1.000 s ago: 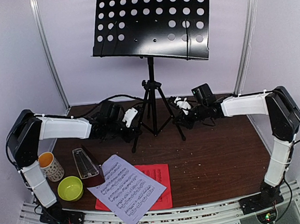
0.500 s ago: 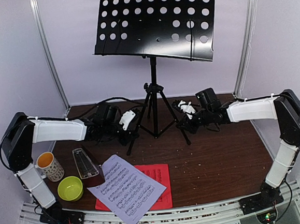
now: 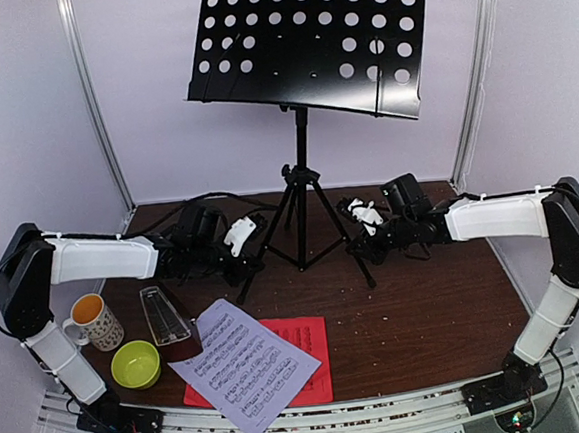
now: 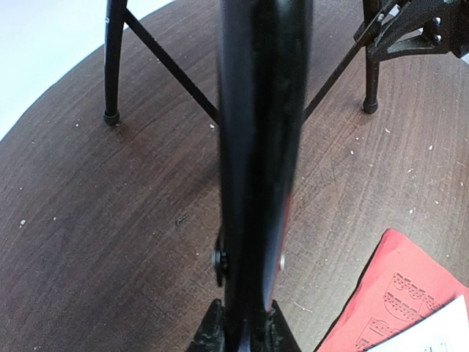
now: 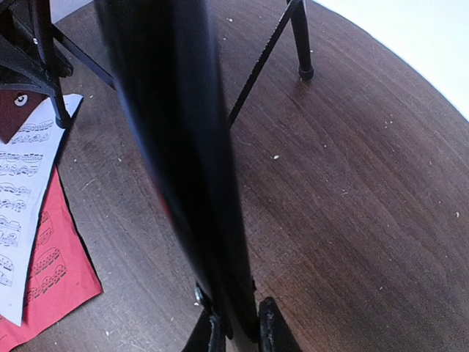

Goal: Set up the instrument practice props

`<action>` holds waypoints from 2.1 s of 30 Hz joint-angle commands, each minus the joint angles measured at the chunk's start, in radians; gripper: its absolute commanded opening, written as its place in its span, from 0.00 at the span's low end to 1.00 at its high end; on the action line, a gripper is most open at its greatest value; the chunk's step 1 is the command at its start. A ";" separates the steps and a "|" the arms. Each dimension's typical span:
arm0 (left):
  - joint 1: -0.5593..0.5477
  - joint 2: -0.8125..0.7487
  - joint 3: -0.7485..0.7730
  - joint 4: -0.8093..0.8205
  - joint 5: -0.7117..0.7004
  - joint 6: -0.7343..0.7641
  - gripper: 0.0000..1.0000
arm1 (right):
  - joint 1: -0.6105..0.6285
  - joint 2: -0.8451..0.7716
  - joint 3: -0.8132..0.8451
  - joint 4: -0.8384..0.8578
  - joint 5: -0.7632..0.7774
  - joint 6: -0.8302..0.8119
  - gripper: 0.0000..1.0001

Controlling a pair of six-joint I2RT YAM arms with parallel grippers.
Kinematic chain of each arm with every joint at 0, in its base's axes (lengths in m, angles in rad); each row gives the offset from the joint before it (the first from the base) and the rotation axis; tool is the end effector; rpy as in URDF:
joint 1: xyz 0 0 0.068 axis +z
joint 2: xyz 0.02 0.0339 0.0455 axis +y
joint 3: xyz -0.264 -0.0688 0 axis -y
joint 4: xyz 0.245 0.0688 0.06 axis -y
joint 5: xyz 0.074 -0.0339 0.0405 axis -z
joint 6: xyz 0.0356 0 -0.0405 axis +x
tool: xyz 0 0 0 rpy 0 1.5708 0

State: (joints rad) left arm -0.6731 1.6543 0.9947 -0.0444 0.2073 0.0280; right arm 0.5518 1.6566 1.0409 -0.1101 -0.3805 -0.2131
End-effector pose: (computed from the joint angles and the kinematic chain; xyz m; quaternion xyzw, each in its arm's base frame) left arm 0.2733 -0.2273 0.2034 0.3508 0.8329 -0.2215 0.3664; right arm 0.2974 0.1986 0.2130 -0.4062 0.8020 0.2379 0.3678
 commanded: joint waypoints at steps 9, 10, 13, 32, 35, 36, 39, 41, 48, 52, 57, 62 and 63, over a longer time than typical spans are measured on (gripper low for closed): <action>0.047 0.102 0.122 -0.072 -0.085 -0.043 0.00 | -0.044 0.121 0.226 -0.152 0.251 0.031 0.00; 0.050 0.119 0.142 -0.078 -0.084 -0.040 0.00 | -0.044 0.136 0.261 -0.156 0.253 0.025 0.00; 0.065 0.161 0.183 -0.090 -0.086 -0.033 0.00 | -0.045 0.177 0.330 -0.174 0.270 0.010 0.00; 0.108 0.067 0.033 -0.065 -0.064 -0.067 0.00 | -0.054 0.142 0.224 -0.254 0.429 0.014 0.00; 0.109 0.041 0.004 -0.055 -0.073 -0.076 0.00 | -0.066 0.136 0.211 -0.250 0.439 0.024 0.00; 0.107 0.037 0.000 -0.052 -0.073 -0.078 0.00 | -0.070 0.140 0.214 -0.250 0.442 0.028 0.00; 0.107 0.035 0.002 -0.044 -0.061 -0.088 0.00 | -0.080 0.157 0.250 -0.257 0.460 0.033 0.00; 0.107 0.037 0.012 -0.030 -0.039 -0.100 0.00 | -0.086 0.183 0.294 -0.267 0.466 0.036 0.00; 0.062 0.018 0.018 0.021 -0.045 -0.126 0.00 | -0.092 0.282 0.431 -0.266 0.488 0.007 0.00; 0.017 -0.008 -0.003 0.067 -0.085 -0.162 0.00 | -0.092 0.306 0.479 -0.254 0.498 -0.019 0.00; -0.058 -0.004 -0.003 0.095 -0.152 -0.216 0.00 | -0.093 0.327 0.511 -0.242 0.517 -0.064 0.00; -0.118 0.032 -0.004 0.143 -0.189 -0.285 0.00 | -0.094 0.348 0.542 -0.241 0.535 -0.061 0.03; -0.132 0.040 0.001 0.143 -0.204 -0.290 0.00 | -0.094 0.347 0.545 -0.241 0.543 -0.056 0.05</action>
State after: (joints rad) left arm -0.7403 1.7073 1.0073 0.0834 0.0250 -0.2283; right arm 0.5323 1.9747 1.5436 -0.3477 -0.0769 -0.3183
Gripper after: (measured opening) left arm 0.122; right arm 0.136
